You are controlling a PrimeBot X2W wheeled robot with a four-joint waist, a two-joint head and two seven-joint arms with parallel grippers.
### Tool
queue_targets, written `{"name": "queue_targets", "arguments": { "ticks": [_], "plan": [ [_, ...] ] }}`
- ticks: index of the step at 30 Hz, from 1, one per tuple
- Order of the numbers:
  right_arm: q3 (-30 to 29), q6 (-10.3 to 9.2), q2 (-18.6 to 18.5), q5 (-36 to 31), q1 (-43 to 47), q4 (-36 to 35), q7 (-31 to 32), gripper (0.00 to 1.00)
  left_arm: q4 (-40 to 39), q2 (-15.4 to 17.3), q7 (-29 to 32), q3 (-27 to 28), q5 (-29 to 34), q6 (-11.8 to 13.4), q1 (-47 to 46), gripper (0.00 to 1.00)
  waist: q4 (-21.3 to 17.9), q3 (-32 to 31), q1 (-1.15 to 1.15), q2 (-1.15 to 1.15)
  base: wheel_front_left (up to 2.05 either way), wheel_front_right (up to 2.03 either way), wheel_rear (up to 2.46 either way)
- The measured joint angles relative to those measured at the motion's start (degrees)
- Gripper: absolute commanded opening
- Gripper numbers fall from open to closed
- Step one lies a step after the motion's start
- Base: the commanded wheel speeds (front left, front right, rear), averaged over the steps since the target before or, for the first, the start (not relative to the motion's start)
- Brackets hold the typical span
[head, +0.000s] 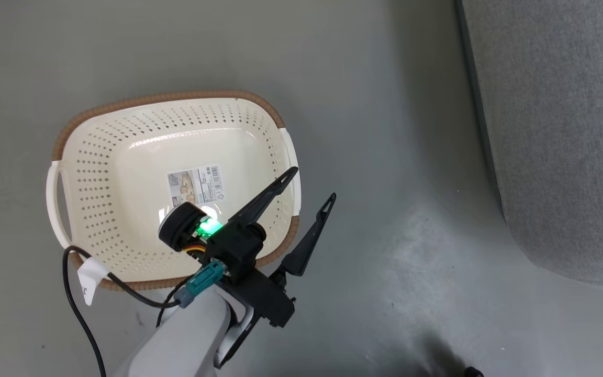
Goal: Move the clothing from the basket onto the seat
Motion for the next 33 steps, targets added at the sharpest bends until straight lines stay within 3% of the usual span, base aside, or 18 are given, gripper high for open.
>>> {"name": "queue_targets", "arguments": {
  "ticks": [7,12,14,17,22,28,33],
  "plan": [
    [3.4,4.48,-0.3,-1.7,-0.9,1.1,-1.1,1.0,1.7,-1.5,0.0,0.2,-0.9,0.0,-0.1,1.0,1.1,-3.0,0.0,-0.01,0.0,0.0,0.0],
    [7.6,7.22,2.7,-4.0,-1.7,1.7,-1.8,1.0,4.0,-2.9,0.0,1.5,-1.6,0.0,-0.2,1.0,2.4,-6.6,0.0,-0.01,0.0,0.0,0.0],
    [8.8,5.92,6.5,-5.1,0.8,-2.7,-2.2,1.0,5.1,-3.0,0.0,2.9,-2.1,0.0,0.0,1.0,2.8,-7.9,-0.01,-0.01,0.0,0.0,0.0],
    [12.6,6.33,13.1,-6.6,5.4,-5.6,-2.3,1.0,6.0,-3.1,0.0,4.3,-3.1,0.0,0.2,1.0,3.4,-10.1,0.0,-0.01,0.0,0.0,0.0],
    [15.1,6.32,14.8,-8.3,7.2,-9.4,-2.3,1.0,7.7,-4.7,0.0,5.2,-3.5,0.1,0.8,1.0,4.6,-14.1,-0.02,-0.02,0.0,0.0,0.0],
    [19.2,6.32,21.1,-9.2,14.2,-14.5,-2.5,1.0,9.7,-5.2,0.0,7.5,-4.1,1.0,3.2,1.0,6.6,-18.6,-0.01,-0.02,0.0,0.0,0.0],
    [21.2,6.32,22.9,-9.5,18.8,-19.2,-2.5,1.0,10.4,-5.3,0.0,8.8,-4.1,1.6,4.2,1.0,8.9,-21.9,-0.01,-0.02,0.0,0.0,0.0]
  ]
}}
